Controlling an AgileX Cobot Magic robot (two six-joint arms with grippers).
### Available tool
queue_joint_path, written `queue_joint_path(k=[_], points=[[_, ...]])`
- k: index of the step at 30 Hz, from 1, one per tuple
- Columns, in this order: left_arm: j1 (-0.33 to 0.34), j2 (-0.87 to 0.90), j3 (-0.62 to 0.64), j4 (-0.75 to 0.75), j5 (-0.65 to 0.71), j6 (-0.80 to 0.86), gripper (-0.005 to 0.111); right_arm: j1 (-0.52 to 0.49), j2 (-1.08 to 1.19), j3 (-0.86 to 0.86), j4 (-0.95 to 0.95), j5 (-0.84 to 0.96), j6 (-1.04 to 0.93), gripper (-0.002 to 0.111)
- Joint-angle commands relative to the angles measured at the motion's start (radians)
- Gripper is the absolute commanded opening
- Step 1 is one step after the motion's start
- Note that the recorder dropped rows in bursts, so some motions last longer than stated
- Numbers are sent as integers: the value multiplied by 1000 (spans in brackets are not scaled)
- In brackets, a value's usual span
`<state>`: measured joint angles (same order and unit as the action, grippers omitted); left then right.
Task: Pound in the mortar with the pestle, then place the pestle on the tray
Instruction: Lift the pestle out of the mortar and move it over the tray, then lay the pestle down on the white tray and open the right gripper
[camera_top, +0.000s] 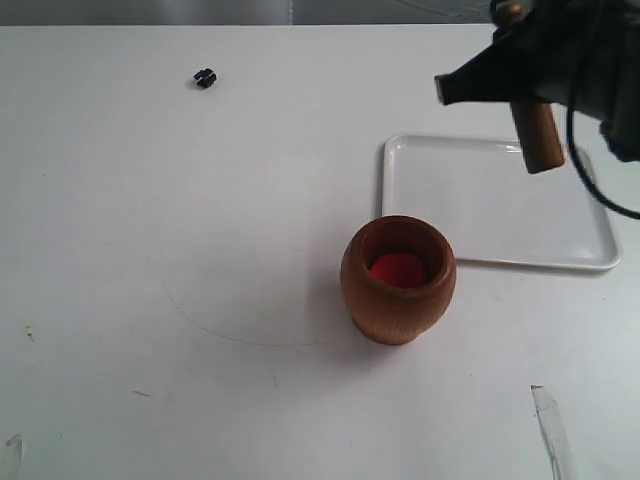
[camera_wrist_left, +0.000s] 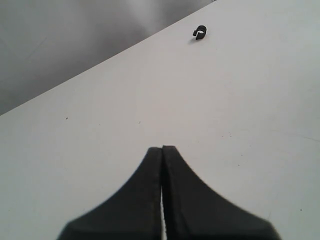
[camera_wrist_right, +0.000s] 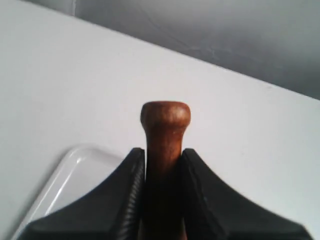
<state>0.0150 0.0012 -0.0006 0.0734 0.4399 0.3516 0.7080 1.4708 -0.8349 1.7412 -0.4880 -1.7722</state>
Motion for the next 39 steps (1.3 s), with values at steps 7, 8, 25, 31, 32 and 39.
queue_joint_path(k=[7,8,25,31,32,39], points=[[-8,-1,1,-7,-3,-8,0,-201,237,-22,3,180,-7,0],[-8,-1,1,-7,-3,-8,0,-222,251,-22,3,224,0,0],[-8,-1,1,-7,-3,-8,0,-316,374,-24,3,375,0,0],[-8,-1,1,-7,-3,-8,0,-316,374,-24,3,375,0,25],[-8,-1,1,-7,-3,-8,0,-316,374,-24,3,375,0,31],[-8,-1,1,-7,-3,-8,0,-316,365,-28,3,285,1,64]])
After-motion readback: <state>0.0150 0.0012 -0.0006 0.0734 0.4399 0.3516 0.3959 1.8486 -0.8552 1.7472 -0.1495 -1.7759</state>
